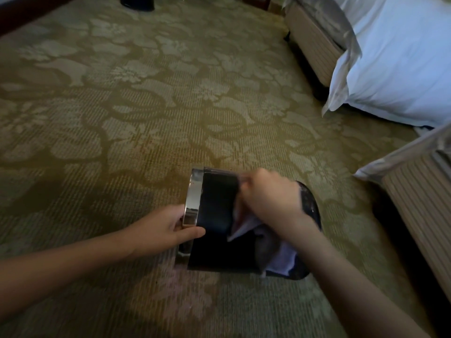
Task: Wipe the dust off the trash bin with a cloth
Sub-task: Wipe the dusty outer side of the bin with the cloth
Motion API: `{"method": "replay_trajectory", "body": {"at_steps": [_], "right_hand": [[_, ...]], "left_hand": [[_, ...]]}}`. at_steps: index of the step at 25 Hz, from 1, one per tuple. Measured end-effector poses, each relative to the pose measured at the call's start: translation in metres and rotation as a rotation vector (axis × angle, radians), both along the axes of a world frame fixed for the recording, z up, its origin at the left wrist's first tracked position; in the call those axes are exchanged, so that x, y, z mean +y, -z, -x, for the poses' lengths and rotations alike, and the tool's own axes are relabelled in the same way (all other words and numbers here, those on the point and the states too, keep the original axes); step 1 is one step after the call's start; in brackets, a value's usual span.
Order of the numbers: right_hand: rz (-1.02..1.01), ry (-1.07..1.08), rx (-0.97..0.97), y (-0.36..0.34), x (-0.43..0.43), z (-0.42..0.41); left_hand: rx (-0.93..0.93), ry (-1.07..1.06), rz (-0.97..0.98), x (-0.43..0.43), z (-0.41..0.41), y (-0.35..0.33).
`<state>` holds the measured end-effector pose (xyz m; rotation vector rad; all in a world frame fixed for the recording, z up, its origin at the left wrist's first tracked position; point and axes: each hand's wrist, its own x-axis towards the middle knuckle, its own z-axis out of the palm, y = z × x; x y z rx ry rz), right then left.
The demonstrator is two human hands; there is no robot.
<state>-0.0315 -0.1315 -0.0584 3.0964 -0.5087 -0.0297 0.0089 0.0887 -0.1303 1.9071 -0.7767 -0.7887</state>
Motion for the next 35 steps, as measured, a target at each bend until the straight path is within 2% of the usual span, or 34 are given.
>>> {"method": "replay_trajectory", "body": {"at_steps": [3,5,9,13,15,17,19,21,23,26,30,32,35], "right_hand": [[0.033,0.248,0.038,-0.007,-0.07,0.04],[-0.02,0.288,0.023,-0.009,-0.083,0.049],[0.05,0.136,-0.002,0.0,-0.038,0.028],[-0.057,-0.221,-0.025,0.001,0.062,-0.004],[-0.08,-0.291,-0.039,0.001,0.078,-0.006],[-0.046,-0.192,-0.039,0.001,0.053,0.002],[0.024,-0.001,-0.011,0.001,-0.001,0.024],[0.055,0.183,0.02,-0.004,-0.055,0.055],[-0.002,0.245,-0.017,-0.006,-0.076,0.077],[0.085,0.157,-0.057,-0.002,-0.065,0.09],[0.1,0.152,-0.013,-0.009,-0.038,0.085],[0.096,0.005,-0.033,-0.002,-0.001,0.066],[-0.055,-0.262,-0.038,0.002,0.068,0.034]], "left_hand": [[-0.024,0.005,-0.01,0.0,0.002,0.001],[-0.057,0.011,-0.035,0.004,0.005,0.0],[-0.109,0.0,-0.14,0.01,0.011,0.007],[-0.118,0.036,-0.131,0.017,0.021,0.012],[-0.136,0.027,-0.134,0.019,0.024,0.01],[-0.149,0.014,-0.165,0.02,0.025,0.011],[-0.113,0.034,-0.17,0.019,0.025,0.012],[-0.021,0.021,-0.131,0.015,0.024,0.005],[0.123,-0.031,-0.011,0.008,0.016,-0.005],[0.272,-0.101,0.079,-0.002,0.0,-0.022],[0.222,-0.055,0.073,0.001,0.001,-0.019],[0.212,-0.053,0.054,0.005,0.007,-0.014],[0.168,-0.053,0.089,0.008,0.017,-0.017]]}}
